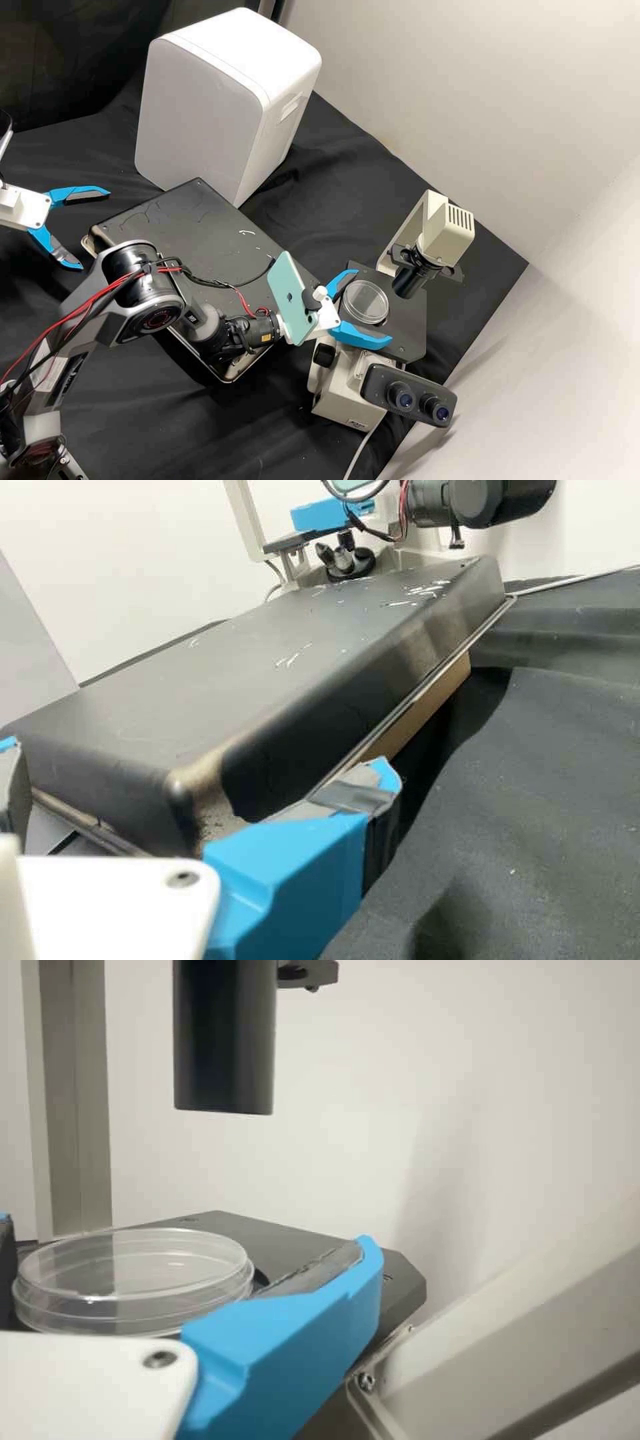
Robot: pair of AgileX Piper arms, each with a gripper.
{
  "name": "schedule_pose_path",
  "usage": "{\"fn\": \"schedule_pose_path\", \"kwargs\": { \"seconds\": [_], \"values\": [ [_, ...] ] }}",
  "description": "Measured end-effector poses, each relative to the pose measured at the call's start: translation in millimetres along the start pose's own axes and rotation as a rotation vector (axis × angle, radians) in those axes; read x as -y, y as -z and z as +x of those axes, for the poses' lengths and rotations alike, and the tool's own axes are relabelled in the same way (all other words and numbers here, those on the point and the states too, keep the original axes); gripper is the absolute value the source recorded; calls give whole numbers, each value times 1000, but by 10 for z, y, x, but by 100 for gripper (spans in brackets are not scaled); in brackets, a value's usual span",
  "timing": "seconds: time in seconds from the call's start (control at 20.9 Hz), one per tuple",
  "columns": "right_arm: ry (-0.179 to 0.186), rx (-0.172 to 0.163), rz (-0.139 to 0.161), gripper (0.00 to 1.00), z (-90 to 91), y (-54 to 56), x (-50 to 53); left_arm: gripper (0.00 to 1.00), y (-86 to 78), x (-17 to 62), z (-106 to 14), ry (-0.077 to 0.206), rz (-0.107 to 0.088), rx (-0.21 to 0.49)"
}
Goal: Place the petri dish on the bench
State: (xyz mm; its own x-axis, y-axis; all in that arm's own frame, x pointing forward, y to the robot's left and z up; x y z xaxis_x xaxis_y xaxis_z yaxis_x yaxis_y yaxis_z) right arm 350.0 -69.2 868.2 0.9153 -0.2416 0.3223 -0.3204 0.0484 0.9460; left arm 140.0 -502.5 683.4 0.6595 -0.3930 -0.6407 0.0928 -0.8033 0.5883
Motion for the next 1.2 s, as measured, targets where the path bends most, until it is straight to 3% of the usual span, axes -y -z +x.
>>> {"fn": "schedule_pose_path", "kwargs": {
  "seconds": [0.29,0.48,0.53,0.77,0.91,1.2],
  "values": [
    [-18,2,52,0,0,-2,-16,100,0,0,0,0,0,0],
    [-24,9,59,0,0,-9,-22,100,0,0,0,0,0,0],
    [-27,9,65,100,0,-9,-24,100,0,0,0,0,0,0],
    [-28,11,63,100,0,-11,-26,100,0,0,0,0,0,0],
    [-24,12,32,100,-1,4,-9,100,0,0,0,0,0,0],
    [-16,6,31,100,-3,20,8,100,1,-4,4,-2,0,0]
  ]
}}
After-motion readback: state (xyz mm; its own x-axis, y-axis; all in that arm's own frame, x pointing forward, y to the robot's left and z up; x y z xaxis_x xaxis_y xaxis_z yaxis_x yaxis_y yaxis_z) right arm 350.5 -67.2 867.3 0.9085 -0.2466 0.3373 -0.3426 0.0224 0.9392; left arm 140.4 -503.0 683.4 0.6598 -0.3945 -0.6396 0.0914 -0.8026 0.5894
